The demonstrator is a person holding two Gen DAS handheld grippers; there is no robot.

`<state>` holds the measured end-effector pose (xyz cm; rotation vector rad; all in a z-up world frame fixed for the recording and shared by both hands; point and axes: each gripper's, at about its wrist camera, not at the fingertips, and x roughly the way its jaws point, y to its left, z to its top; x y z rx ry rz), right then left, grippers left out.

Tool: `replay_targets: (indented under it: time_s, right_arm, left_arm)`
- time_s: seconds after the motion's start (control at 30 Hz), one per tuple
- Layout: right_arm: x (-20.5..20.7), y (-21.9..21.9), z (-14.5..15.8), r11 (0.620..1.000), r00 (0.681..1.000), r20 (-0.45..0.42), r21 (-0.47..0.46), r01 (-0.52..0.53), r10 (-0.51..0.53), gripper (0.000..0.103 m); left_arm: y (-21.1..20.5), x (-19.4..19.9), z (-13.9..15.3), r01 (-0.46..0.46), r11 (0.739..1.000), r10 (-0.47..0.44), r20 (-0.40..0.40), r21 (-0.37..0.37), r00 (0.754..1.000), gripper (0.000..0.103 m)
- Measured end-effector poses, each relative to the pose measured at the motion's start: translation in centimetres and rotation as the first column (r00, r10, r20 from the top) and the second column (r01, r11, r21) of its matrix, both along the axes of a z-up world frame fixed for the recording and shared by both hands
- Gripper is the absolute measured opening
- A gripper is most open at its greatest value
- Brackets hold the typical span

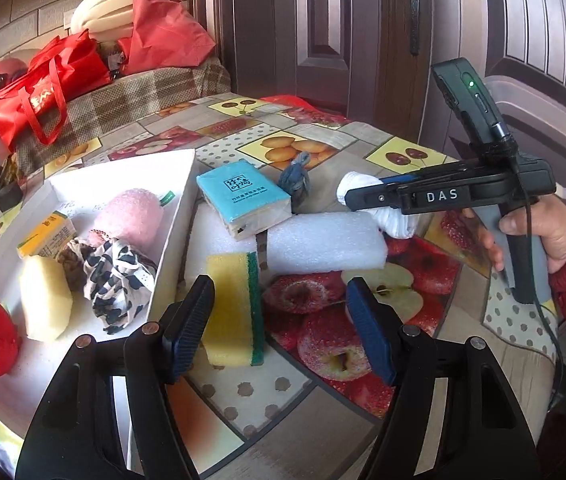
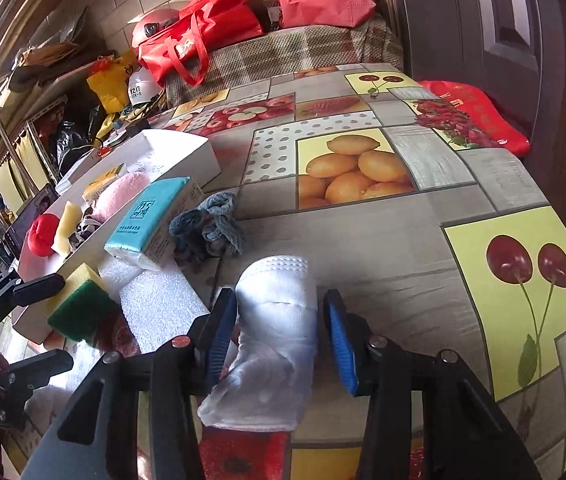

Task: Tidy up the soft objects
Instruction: 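Move the left tool to the green-yellow scrub sponge while the right grasps the white cloth, then close the left tool on the scrub sponge while the right holds the white cloth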

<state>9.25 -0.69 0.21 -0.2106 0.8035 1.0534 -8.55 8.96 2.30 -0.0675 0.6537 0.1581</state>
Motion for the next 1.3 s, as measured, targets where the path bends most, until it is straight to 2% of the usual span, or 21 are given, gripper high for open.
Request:
replay_targets:
  time_s: [0.23, 0.47, 0.63, 0.9, 0.97, 1.03, 1.1, 1.3]
  right_arm:
    - [-0.1, 0.2, 0.1, 1.0, 1.0, 0.012, -0.01, -0.001, 0.001, 0.045]
    - [-0.2, 0.3, 0.1, 1.0, 1.0, 0.013, -0.013, -0.001, 0.001, 0.045]
    - [-0.2, 0.3, 0.0, 1.0, 1.0, 0.013, -0.013, 0.0, 0.0, 0.045]
    - [-0.2, 0.3, 0.1, 1.0, 1.0, 0.014, -0.012, 0.0, 0.0, 0.045]
    - [-0.3, 0.3, 0.1, 1.0, 1.0, 0.02, -0.005, -0.004, 0.004, 0.042]
    - [-0.5, 0.0, 0.3, 1.0, 0.999, 0.041, 0.009, 0.002, -0.002, 0.037]
    - [-1.1, -0.5, 0.9, 0.999, 0.996, 0.084, 0.039, 0.007, -0.011, 0.036]
    - [-3.0, -1.8, 2.6, 0.992, 0.972, 0.227, 0.119, 0.038, -0.065, 0.036]
  left_arm:
    - [1.7, -0.1, 0.0, -0.113, 0.992, 0.114, 0.0, -0.053, 0.994, 0.069]
    - [0.9, -0.6, 0.7, -0.144, 0.989, 0.143, 0.059, 0.022, 0.988, 0.069]
    - [0.4, 0.1, 0.4, -0.116, 0.992, 0.114, 0.025, 0.048, 0.993, 0.069]
    - [0.7, 1.6, -0.6, -0.133, 0.989, 0.136, -0.065, 0.058, 0.989, 0.069]
    - [0.5, 2.0, -1.0, -0.125, 0.99, 0.131, -0.091, 0.072, 0.987, 0.061]
    - [0.4, 2.5, -1.3, -0.115, 0.99, 0.123, -0.116, 0.079, 0.986, 0.027]
    - [0.2, 2.3, -1.3, -0.097, 0.992, 0.105, -0.106, 0.074, 0.989, 0.027]
    - [-0.5, 0.0, 0.4, -0.119, 0.986, 0.116, 0.034, 0.115, 0.993, 0.027]
